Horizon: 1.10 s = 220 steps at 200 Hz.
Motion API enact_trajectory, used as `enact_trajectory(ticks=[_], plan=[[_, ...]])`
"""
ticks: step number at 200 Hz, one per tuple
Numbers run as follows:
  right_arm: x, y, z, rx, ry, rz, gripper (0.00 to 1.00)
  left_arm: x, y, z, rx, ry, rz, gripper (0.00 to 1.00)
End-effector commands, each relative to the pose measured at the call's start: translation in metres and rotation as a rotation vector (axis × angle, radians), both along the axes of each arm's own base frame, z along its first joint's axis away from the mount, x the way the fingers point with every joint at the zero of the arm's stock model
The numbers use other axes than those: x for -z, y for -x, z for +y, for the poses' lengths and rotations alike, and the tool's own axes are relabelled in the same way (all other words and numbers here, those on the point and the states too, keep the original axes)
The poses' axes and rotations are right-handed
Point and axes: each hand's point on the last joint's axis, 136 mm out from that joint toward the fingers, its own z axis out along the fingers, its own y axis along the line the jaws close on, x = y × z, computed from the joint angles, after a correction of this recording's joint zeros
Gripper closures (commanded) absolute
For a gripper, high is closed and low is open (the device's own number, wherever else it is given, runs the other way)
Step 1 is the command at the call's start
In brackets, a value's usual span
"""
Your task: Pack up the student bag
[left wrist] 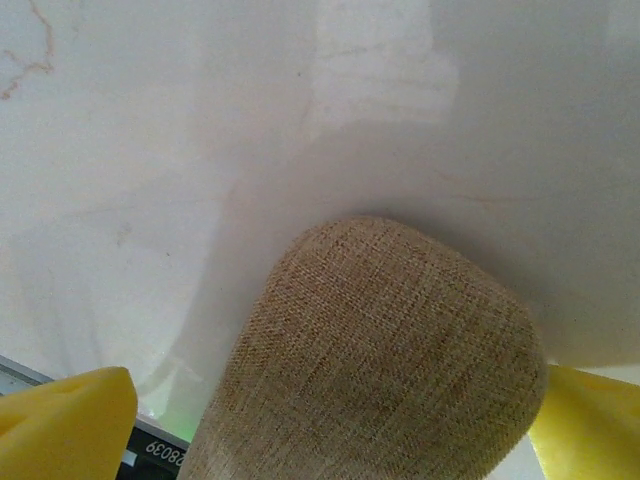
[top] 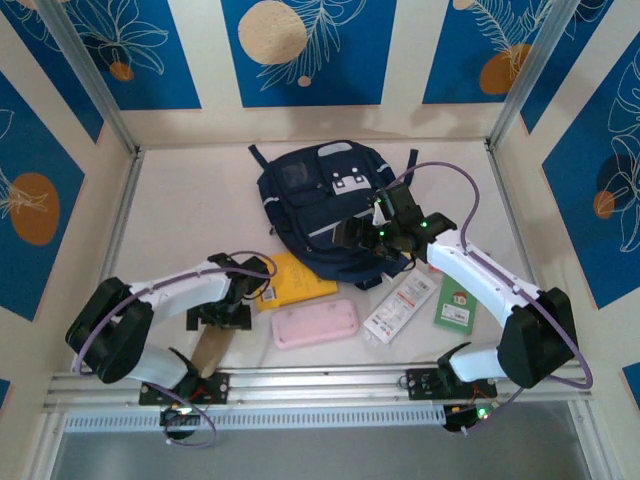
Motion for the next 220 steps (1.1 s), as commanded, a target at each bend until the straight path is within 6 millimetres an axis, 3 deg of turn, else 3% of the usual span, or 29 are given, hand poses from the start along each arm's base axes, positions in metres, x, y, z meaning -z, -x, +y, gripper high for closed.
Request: enact_trajectory(ticks=[1, 53, 109, 176, 220], plan=[[-0.009, 0.003, 0.003, -0.014, -0.045, -0.011, 0.03, 0.005, 0.009, -0.009, -0.022, 0.064, 0.033, 0.07], [-0.015, 0.003, 0.007, -0.020, -0.069, -0.012, 0.09, 0.023, 0.014, -0.024, -0.048, 0.156, 0.086, 0.33], [-0.014, 0.005, 0.008, -0.023, -0.069, -0.012, 0.12, 0.010, -0.004, -0.020, -0.034, 0.152, 0.023, 0.52], [-0.019, 0.008, 0.015, -0.061, -0.080, -0.077, 0.12, -0.041, -0.068, -0.011, -0.066, 0.164, -0.172, 0.68], [-0.018, 0.018, 0.029, -0.154, -0.157, -0.104, 0.17, -0.076, -0.094, -0.028, -0.092, 0.265, -0.287, 0.75]])
